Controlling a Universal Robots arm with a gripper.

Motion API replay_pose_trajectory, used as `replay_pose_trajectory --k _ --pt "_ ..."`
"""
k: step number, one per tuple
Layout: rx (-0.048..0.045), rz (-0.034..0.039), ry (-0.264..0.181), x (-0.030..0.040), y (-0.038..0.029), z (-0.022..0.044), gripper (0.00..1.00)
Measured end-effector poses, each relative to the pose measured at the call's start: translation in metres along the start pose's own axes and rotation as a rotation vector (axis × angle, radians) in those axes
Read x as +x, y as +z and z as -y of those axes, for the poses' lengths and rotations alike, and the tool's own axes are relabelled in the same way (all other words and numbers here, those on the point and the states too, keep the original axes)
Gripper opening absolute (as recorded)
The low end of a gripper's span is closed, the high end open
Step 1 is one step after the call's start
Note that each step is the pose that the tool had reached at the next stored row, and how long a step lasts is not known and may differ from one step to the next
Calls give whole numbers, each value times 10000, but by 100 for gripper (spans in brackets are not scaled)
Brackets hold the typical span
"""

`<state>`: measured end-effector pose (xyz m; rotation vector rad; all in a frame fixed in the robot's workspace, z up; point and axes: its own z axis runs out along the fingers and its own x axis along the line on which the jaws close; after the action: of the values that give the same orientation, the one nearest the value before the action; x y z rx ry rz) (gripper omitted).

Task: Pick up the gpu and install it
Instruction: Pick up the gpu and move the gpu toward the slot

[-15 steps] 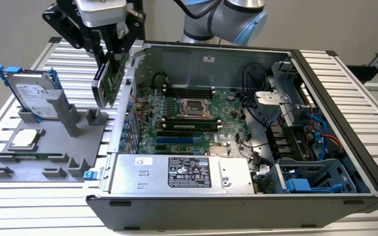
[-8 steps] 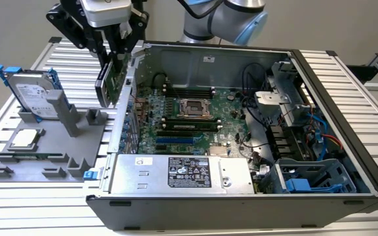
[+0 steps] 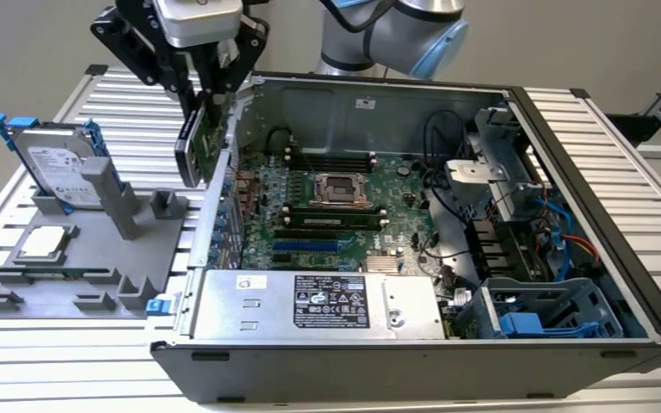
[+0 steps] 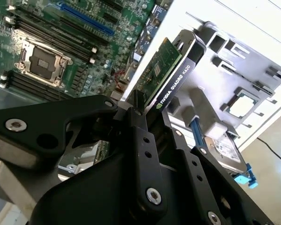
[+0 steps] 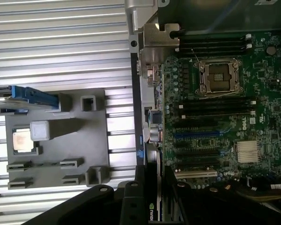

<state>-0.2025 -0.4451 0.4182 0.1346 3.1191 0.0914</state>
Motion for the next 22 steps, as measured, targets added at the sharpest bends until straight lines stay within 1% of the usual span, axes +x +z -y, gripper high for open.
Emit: replay_pose_trajectory --k 22 --pt "0 0 0 -160 4 -33 0"
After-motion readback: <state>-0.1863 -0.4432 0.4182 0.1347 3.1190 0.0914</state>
